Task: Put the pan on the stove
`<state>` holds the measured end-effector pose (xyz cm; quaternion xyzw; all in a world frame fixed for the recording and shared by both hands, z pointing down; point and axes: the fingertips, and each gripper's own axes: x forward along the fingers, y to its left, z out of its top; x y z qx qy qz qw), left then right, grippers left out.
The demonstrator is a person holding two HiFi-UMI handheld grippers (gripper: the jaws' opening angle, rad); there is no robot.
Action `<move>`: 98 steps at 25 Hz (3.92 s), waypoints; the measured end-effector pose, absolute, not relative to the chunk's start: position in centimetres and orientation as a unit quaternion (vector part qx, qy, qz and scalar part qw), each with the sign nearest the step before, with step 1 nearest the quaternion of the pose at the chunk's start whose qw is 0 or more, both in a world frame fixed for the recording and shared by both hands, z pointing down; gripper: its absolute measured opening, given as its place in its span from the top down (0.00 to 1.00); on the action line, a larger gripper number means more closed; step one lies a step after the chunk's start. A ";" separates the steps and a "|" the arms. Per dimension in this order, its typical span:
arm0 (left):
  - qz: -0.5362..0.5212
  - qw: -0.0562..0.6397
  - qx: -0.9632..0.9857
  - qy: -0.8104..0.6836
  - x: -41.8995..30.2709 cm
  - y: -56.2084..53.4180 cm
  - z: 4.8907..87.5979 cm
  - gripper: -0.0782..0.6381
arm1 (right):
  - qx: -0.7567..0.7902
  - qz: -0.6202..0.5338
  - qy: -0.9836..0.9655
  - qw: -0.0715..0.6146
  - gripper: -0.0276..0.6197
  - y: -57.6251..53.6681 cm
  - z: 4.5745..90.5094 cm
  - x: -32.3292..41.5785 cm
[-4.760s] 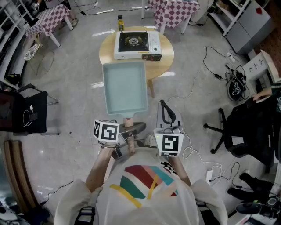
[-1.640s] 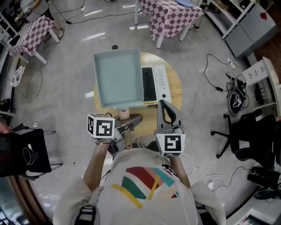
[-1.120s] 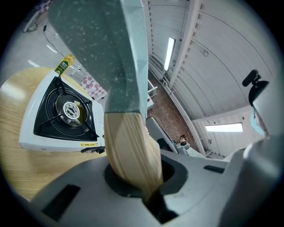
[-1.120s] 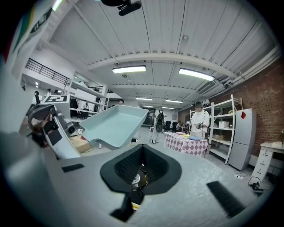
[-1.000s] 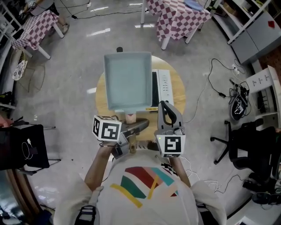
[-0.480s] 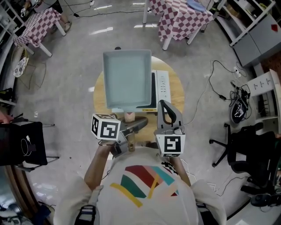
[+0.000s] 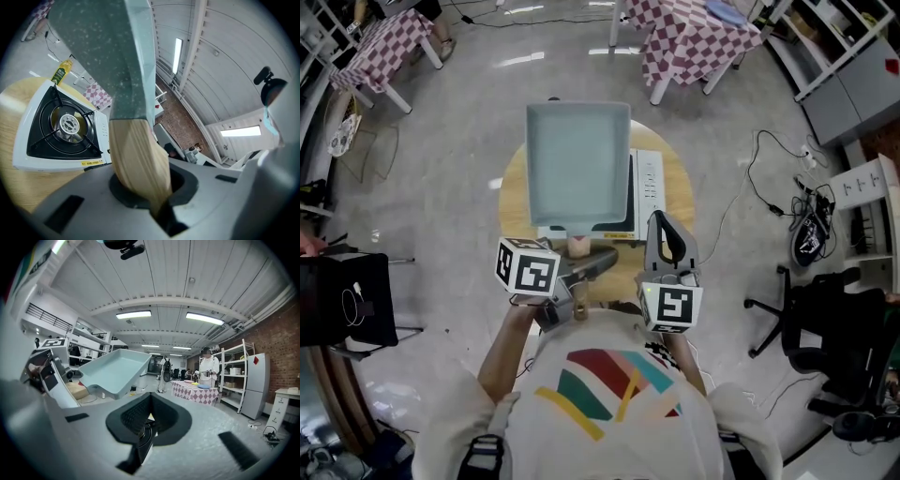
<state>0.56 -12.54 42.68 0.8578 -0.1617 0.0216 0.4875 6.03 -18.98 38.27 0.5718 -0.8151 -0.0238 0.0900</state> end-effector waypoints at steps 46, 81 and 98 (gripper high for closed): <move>-0.004 0.655 0.747 -0.109 1.6 -16.8 52.8 0.88 | 0.627 0.012 -0.770 0.118 0.96 -18.5 40.4 10.9; 0.011 0.706 0.705 -0.068 2.6 -15.3 56.2 0.88 | 0.622 0.015 -0.771 0.137 0.96 -18.2 41.1 10.7; -0.018 0.742 0.669 -0.044 2.5 -15.1 55.3 0.88 | 0.615 0.019 -0.776 0.138 0.96 -18.2 41.3 10.5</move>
